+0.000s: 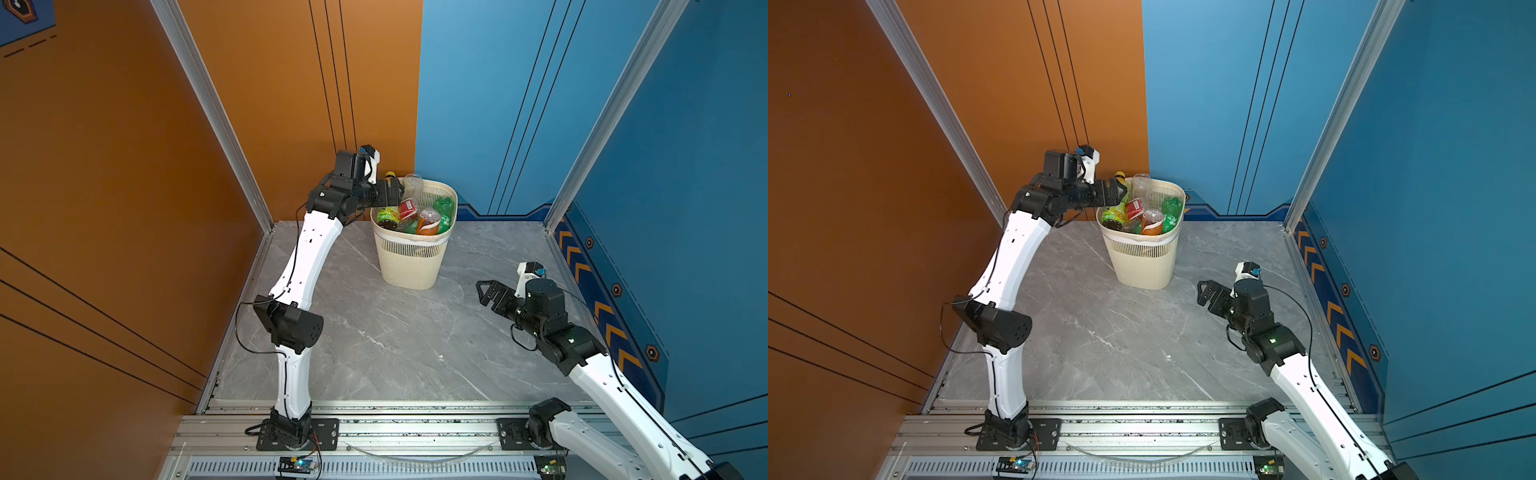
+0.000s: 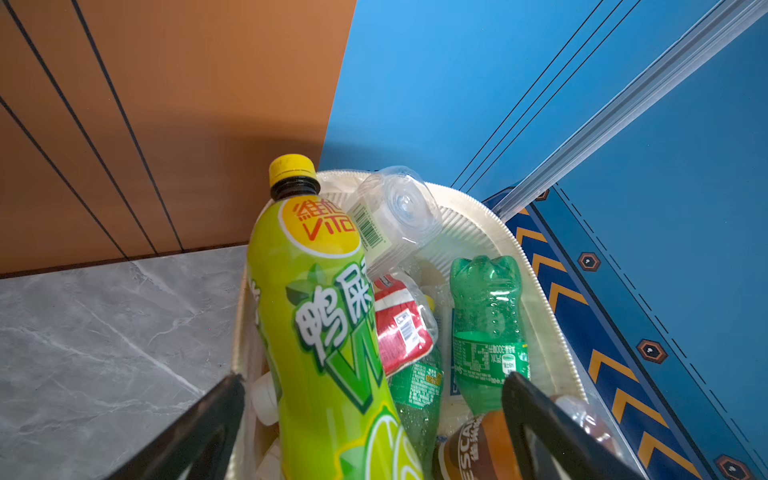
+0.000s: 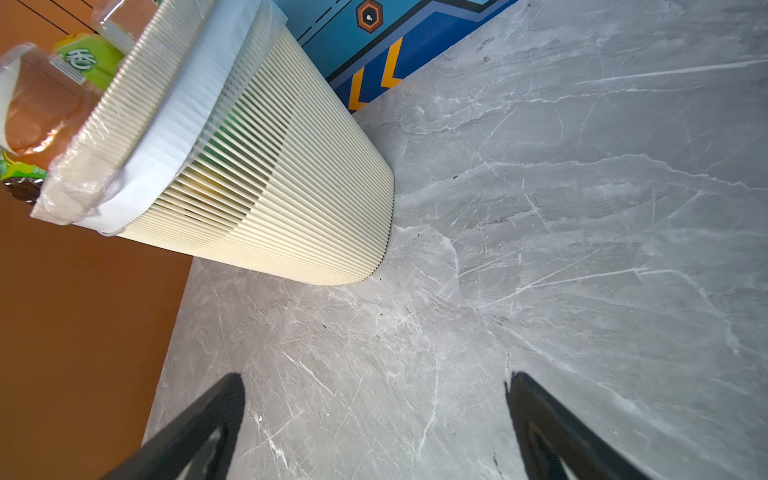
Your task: Put the plastic bottles in the bin
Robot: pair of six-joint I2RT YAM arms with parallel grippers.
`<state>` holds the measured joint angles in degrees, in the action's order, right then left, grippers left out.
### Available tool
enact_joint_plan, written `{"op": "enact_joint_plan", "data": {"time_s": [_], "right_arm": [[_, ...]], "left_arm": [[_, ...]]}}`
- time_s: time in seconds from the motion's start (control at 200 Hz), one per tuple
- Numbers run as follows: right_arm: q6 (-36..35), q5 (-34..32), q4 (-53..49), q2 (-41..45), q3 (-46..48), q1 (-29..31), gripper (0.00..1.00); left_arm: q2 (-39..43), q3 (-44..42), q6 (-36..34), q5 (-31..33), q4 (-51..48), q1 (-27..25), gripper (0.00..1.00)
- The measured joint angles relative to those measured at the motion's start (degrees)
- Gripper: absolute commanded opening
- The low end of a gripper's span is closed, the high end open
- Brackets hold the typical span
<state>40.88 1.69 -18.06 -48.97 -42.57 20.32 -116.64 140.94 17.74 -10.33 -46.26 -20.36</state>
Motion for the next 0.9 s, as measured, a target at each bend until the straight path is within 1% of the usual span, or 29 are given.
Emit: {"op": "enact_joint_plan", "data": {"time_s": [0.115,0.19,0.225,0.29,0.406,0.446,0.506,0.586,0.666,0.746,0.836,0.901], "right_arm": [[-0.3,-0.4,-0.1,-0.1,0.0,-0.1,1.00],[-1.2,-0.7,-1.1,-0.1,-0.4,-0.3,1.00],[-1.9,-1.1,-1.7,-0.1,-0.8,-0.7,1.00],[-3.3,-2.0,-3.0,0.0,-1.6,-1.6,1.00],[-6.8,-4.6,-5.3,1.6,-2.6,-3.3,1.00],[-8.2,-5.9,-6.2,2.7,-2.6,-3.7,1.00],[-10.4,-8.4,-7.3,4.6,-2.5,-4.0,1.00],[-13.7,-11.7,-7.1,7.6,-1.1,-4.2,1.00],[-17.6,-14.1,-4.9,11.0,2.7,-4.2,1.00],[-21.9,-16.5,0.1,13.9,8.5,-3.9,1.00],[-26.8,-20.0,6.9,13.4,15.0,-3.1,1.00],[-30.1,-22.0,12.6,10.7,18.6,-3.0,1.00]], "left_arm": [[5.1,-2.9,-0.9,2.2,0.0,-0.8,0.98],[11.7,-9.2,-2.2,4.4,1.8,-1.9,0.98],[16.1,-14.2,-2.9,5.6,3.9,-2.4,0.98],[26.1,-26.9,-4.2,8.0,10.4,-3.7,0.98],[48.6,-58.0,-6.1,13.2,27.6,-5.3,0.98],[56.2,-68.1,-6.6,15.5,32.2,-5.3,0.98],[65.7,-81.6,-7.3,19.9,37.9,-5.2,0.98],[75.6,-95.9,-7.9,25.5,41.8,-5.1,0.98],[82.3,-107.4,-8.7,30.5,43.9,-4.9,0.98],[87.3,-116.3,-9.7,34.7,44.7,-4.3,0.98],[90.8,-123.3,-10.9,37.8,46.7,-2.3,0.98],[90.9,-126.5,-11.5,38.6,49.1,0.0,0.98]]}}
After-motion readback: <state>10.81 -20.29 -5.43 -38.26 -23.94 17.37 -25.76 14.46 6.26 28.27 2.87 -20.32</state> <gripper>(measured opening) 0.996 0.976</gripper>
